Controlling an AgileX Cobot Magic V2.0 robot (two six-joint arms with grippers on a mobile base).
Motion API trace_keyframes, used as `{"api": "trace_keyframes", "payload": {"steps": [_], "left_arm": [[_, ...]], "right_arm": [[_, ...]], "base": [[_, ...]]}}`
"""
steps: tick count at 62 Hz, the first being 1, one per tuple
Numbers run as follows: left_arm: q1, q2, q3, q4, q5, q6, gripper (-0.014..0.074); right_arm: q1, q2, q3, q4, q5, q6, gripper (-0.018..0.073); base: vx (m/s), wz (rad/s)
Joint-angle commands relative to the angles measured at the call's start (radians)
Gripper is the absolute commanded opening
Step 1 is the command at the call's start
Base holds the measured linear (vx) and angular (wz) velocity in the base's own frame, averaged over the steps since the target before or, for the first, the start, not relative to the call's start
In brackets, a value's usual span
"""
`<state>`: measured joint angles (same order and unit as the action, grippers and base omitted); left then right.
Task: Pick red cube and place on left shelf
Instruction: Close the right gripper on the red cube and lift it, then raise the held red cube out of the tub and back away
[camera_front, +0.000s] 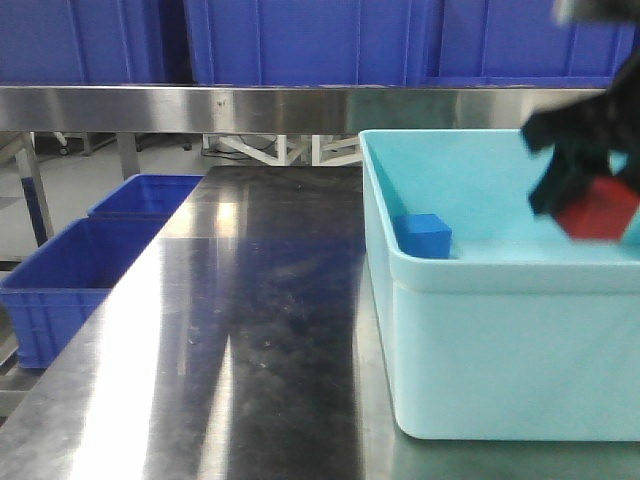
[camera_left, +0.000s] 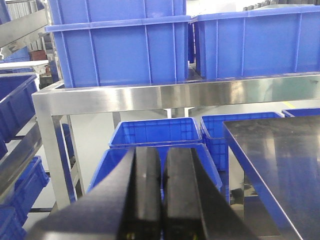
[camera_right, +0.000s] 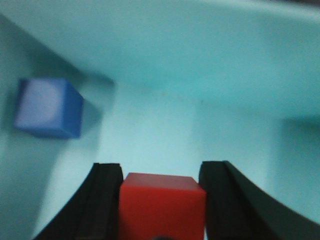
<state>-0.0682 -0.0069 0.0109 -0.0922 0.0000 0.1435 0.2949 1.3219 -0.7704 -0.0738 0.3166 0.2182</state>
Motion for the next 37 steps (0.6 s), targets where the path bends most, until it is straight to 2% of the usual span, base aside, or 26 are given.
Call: {"api": "trace_keyframes", "payload": {"steps": [1, 8, 14, 29, 37], "left_arm": [[-0.004, 0.008, 0.022, -0.006, -0.083, 0.001, 0.0106], [-0.004, 0.008, 0.022, -0.006, -0.083, 0.001, 0.0106], [-0.004, 0.008, 0.022, -0.006, -0.083, 0.001, 0.0106], [-0.004, 0.008, 0.022, -0.006, -0.083, 0.001, 0.0106], [-0.004, 0.008, 0.022, -0.006, -0.083, 0.001, 0.0106]], "right_arm": [[0.0, -0.127, -0.032, -0.007, -0.102, 0.001, 0.0057], [-0.007, -0.252, -0.031, -0.036, -0.109, 0.001, 0.0057], [-0.043, -0.354, -0.015, -0.065, -0.109, 0.001, 0.0057], [-0.232, -0.628, 0.112, -0.069, -0.084, 0.001, 0.0057], [-0.288, -0.778, 0.214, -0.069, -0.084, 0.001, 0.0057]], "base": [[0.0, 0.0], [0.0, 0.0], [0.0, 0.0], [-0.01, -0.08], [0.0, 0.0]]}}
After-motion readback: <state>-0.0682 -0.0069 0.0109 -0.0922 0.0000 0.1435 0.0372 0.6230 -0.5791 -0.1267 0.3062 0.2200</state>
